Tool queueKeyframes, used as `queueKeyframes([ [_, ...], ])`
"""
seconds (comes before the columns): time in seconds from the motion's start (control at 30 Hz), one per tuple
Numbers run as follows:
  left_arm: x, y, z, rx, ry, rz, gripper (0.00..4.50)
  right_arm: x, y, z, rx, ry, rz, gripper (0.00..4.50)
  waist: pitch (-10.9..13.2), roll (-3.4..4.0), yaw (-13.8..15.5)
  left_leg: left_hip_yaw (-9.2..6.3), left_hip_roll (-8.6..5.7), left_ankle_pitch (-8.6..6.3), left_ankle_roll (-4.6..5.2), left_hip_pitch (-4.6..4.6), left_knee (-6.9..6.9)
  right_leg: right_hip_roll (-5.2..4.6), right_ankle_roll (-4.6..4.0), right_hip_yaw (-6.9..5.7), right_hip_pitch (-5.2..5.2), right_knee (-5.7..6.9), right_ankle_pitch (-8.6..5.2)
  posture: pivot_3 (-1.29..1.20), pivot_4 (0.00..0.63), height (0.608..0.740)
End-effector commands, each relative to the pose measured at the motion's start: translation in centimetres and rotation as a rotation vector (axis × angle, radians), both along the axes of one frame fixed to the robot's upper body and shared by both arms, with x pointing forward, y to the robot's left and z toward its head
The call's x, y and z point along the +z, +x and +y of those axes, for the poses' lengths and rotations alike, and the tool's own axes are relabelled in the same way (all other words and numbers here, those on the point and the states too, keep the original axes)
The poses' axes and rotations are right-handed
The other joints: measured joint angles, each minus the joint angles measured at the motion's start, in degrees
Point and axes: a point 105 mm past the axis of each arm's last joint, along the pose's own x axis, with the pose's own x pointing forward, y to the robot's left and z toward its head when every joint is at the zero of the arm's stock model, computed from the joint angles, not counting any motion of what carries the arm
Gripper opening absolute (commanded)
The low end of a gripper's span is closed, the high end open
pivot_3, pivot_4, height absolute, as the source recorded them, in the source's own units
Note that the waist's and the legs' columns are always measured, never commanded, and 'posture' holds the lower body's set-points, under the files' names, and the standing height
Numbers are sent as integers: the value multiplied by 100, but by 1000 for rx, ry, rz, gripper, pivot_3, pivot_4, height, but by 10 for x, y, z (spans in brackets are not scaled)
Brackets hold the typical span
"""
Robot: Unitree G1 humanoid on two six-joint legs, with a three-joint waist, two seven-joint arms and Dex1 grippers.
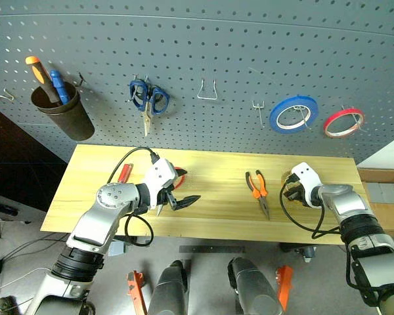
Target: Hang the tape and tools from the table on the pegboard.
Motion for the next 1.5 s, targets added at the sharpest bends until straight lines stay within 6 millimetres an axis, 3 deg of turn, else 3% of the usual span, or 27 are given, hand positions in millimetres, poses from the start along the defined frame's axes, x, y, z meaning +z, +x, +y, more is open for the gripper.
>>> queueKeyframes([
  [0.03,10,3,-1,-4,-13,-53,4500,-24,-16,1,17,-24,74,114,-8,-3,-2,-1,0,0,0,0,0,0,0,-1,0,0,0,-127,251,740],
  [0.1,12,4,-1,-2,-21,-59,4500,-14,-12,3,44,-37,14,114,-16,-3,-2,-2,0,0,-1,0,1,0,-1,-4,0,0,0,-131,245,740],
  [0.2,15,7,2,13,-33,-74,4500,18,-11,9,112,-77,-135,114,-18,1,1,-4,-1,1,-1,-3,1,-1,-1,-6,-1,1,1,-142,236,740],
  [0.33,24,12,10,49,-48,-118,4500,64,-31,15,213,-212,-331,114,-23,30,9,-10,-8,1,-2,-47,7,-10,-1,-7,-38,3,1,-152,232,740],
  [0.47,33,16,11,68,-96,-150,4500,93,-59,29,267,-295,-452,114,-27,35,14,-17,-10,1,-2,-61,26,-12,1,-13,-45,4,1,-174,236,740],
  [0.63,41,13,9,56,-161,-148,4500,112,-97,69,417,-401,-637,114,-31,39,3,-21,-6,1,-2,-64,44,-4,1,-24,-41,19,1,-209,244,740],
  [0.8,43,9,9,43,-208,-141,4500,141,-110,107,479,-428,-930,114,-31,39,-41,-17,-9,1,-2,-65,80,-4,14,-14,-39,42,8,-219,247,740],
  [0.93,52,11,8,44,-259,-166,4500,166,-94,123,470,-420,-1086,114,-31,39,-58,-18,-8,20,-7,-63,85,-1,17,-16,-37,43,35,-214,244,740],
  [1.3,69,5,5,-19,-311,-207,4500,171,-28,133,494,-394,-1121,114,-33,36,-62,-20,-10,40,-1,-52,78,-3,10,-18,-25,40,57,-158,236,740],
  [1.5,71,6,6,-8,-313,-219,4500,167,-11,135,509,-403,-1128,114,-33,36,-27,-22,-10,40,-1,-52,76,-2,10,-20,-26,42,57,-145,234,740],
])
